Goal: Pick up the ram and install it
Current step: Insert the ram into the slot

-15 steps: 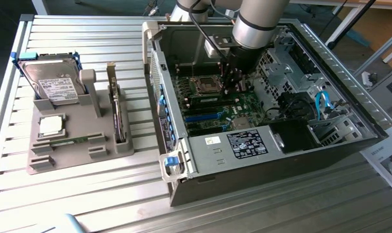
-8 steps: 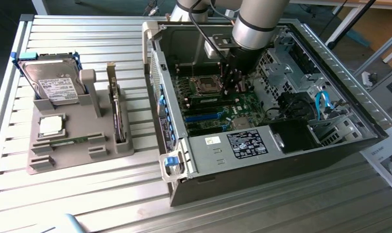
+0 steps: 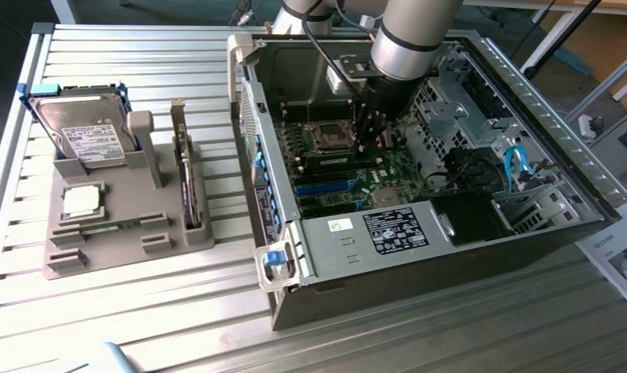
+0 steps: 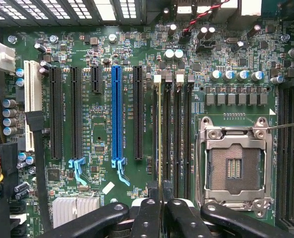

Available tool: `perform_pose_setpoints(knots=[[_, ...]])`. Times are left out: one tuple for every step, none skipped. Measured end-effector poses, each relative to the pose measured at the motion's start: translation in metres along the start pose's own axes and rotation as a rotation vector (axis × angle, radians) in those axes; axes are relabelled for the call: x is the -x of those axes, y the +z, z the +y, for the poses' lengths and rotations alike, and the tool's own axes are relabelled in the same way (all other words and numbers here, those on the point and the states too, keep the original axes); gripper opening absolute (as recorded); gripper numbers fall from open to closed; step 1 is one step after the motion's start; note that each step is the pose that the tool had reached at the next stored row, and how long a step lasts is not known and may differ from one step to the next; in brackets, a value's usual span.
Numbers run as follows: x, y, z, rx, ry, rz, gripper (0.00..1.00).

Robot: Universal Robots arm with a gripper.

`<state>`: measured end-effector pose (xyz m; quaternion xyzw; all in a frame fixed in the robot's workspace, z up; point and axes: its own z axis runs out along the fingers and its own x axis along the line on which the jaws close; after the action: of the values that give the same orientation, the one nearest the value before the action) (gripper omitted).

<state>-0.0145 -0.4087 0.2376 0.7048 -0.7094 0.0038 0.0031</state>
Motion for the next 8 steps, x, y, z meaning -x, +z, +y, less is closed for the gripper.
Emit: perform_pose_setpoints(knots=[[0.0000,0.0000,0.0000,0.0000,0.000,0.0000,0.12],[0.0000,0.0000,0.0000,0.0000,0.000,-0.0001,0.12],[0.0000,0.0004,0.0000,-0.0001,0.000,-0.0002,0.12],[0.0000,0.0009,0.0000,-0.0002,0.000,-0.0001,0.12],[0.0000,0.0015,0.0000,-0.0002,0.000,-0.0001,0.12],[0.0000,0.0020,0.0000,-0.0002,0.000,0.0000,0.12],[0.0000,0.0024,0.0000,-0.0002,0.000,0.0000,0.12],[0.0001,0.0032,0.0000,-0.0003,0.000,-0.0002,0.12]])
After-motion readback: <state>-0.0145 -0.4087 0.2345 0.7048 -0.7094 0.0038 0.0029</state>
